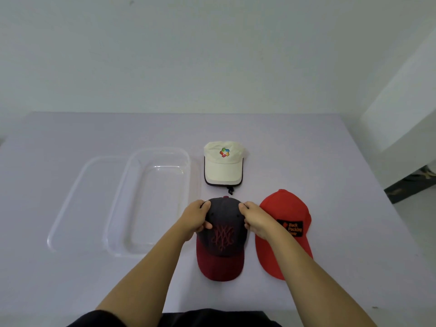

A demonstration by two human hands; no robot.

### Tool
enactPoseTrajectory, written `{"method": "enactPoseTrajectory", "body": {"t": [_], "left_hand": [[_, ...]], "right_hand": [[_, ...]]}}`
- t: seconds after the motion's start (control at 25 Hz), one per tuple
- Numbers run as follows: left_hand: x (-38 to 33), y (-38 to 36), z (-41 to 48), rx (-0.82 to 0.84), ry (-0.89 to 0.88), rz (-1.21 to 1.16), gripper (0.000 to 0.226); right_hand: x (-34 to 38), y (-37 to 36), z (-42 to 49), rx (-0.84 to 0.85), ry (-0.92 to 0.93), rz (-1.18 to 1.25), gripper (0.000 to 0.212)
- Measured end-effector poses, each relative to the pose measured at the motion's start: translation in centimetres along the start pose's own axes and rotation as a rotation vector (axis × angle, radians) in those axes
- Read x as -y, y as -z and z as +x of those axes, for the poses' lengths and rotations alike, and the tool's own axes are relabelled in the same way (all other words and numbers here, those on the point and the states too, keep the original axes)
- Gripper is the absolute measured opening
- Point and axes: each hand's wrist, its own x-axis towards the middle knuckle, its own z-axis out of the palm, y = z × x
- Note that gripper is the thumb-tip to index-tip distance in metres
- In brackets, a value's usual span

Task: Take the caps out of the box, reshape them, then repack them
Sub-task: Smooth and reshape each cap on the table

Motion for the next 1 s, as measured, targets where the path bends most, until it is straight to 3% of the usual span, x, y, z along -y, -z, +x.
{"method": "enactPoseTrajectory", "body": {"t": [0.2,0.4,0.64,0.88,1.0], "left_hand": [[-0.7,-0.6,-0.1,-0.077,-0.044,-0.021,0.028],[-0.7,-0.5,-0.1,0.071,-0.047,0.001,0.042],[-1.1,0.7,-0.3,0.292,0.032,-0.059,0.046],[-0.8,0.8,-1.4,0.297,-0.062,0.014,0.039],[-0.3,0.3,-1.6,0.218,-0.125,0.056,0.042]], "right_hand": [[0.5,0.1,-0.1,-0.136,0.097,-0.175,0.022],[0.3,-0.2,-1.3,0.001,0.148,0.012,0.042],[0.3,-0.1,-1.5,0.062,0.189,0.067,0.034],[-0.1,0.0,-1.8,0.089,0.209,-0.027,0.042],[-0.3,0.1,-2.3,0.046,0.223,-0.083,0.044]]}}
